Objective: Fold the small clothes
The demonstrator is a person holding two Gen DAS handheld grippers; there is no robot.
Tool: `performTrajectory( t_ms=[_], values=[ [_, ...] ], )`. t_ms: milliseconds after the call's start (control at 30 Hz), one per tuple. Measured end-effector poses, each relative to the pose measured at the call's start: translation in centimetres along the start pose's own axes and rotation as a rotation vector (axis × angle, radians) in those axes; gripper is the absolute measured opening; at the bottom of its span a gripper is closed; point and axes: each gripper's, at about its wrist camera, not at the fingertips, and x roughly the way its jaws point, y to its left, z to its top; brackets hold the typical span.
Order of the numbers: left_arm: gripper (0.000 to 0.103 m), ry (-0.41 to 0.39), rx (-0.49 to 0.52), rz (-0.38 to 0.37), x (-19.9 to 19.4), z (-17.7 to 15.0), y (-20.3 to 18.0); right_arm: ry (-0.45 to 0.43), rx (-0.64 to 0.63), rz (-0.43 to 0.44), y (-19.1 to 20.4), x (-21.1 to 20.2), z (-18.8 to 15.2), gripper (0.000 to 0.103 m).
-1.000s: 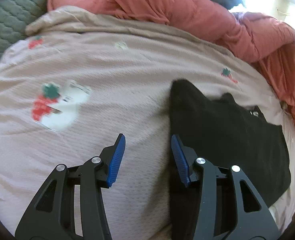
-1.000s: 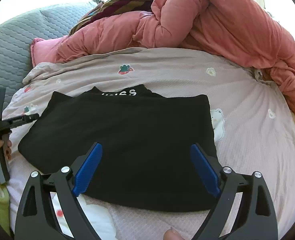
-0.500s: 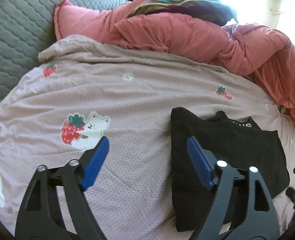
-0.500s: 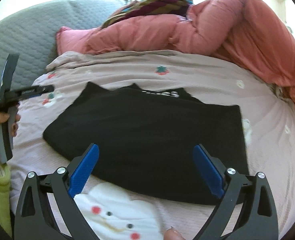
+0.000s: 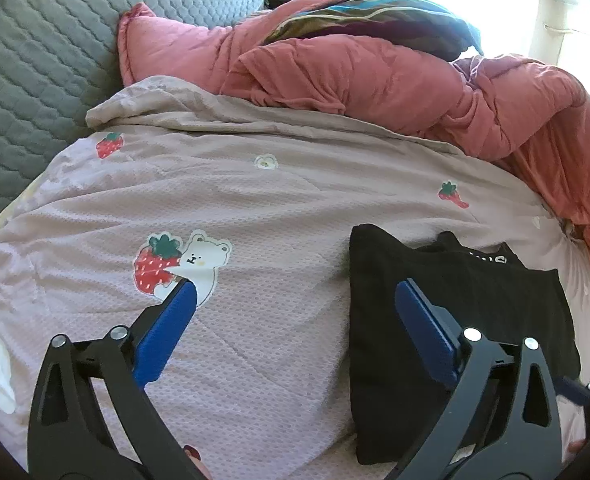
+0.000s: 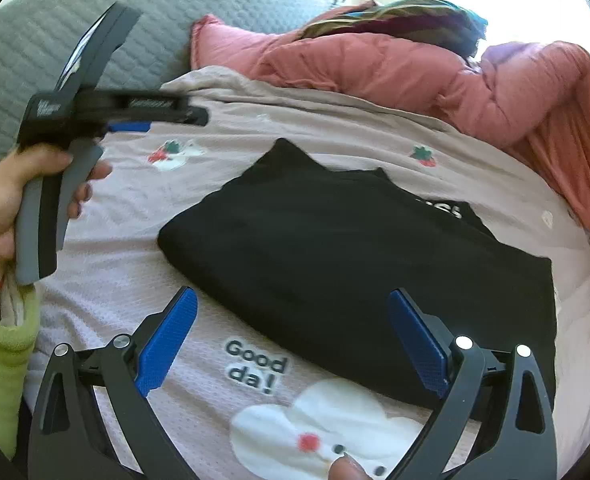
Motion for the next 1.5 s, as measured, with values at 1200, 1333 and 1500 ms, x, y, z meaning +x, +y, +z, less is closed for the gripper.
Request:
performTrajectory(
  t_ms=[1200,1333,1500],
  values=[
    [0.093,0.096,-0.056,-0.038,4.6,-1.1,-0.7,0.074,-0.316,-0.250,5.3,9.3,0.9,0.094],
    [0.093,0.098,-0.049,-0.034,5.1,-0.9,-1.0,0.045,-0.307,-0.260,5.1,9.2,1.2,0.078],
    [0.093,0.111,-0.046,-0.053,5.9,-0.8,-1.6,-0.009,-0.271,-0.224,4.3,7.9,1.3,0.048]
  ],
)
